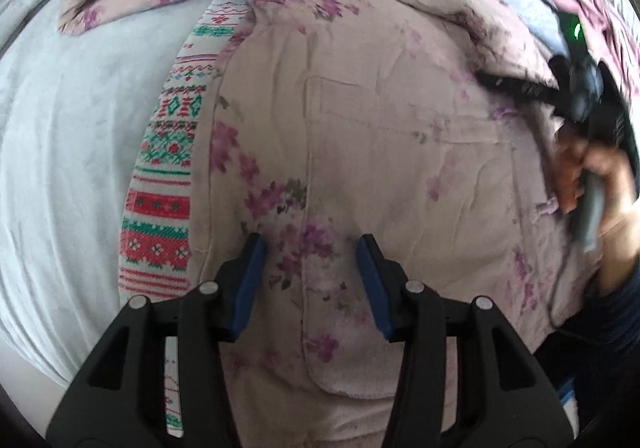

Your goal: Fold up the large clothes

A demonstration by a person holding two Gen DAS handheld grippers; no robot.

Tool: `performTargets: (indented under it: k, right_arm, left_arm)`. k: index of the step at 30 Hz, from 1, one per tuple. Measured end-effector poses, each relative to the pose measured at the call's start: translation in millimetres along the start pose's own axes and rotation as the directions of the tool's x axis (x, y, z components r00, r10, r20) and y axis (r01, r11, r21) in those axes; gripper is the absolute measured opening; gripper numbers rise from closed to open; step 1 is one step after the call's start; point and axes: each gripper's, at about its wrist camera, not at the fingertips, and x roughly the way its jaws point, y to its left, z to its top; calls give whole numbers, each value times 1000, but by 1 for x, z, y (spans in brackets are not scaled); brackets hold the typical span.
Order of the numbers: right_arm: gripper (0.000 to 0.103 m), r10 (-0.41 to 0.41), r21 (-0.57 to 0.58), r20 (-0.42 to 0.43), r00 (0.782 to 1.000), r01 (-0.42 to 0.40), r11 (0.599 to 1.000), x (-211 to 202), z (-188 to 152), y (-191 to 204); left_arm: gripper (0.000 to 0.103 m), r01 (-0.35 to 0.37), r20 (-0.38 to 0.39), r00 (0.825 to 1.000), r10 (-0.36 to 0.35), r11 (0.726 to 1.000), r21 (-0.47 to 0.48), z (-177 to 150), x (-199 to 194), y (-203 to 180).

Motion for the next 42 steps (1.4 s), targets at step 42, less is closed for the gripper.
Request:
performTargets:
  k: [42]
  right_arm:
    - [52,218,-218,15,976,-209,953,-112,-71,15]
  left_arm:
    - [51,-50,87,994,63,988,-143,26,-22,13]
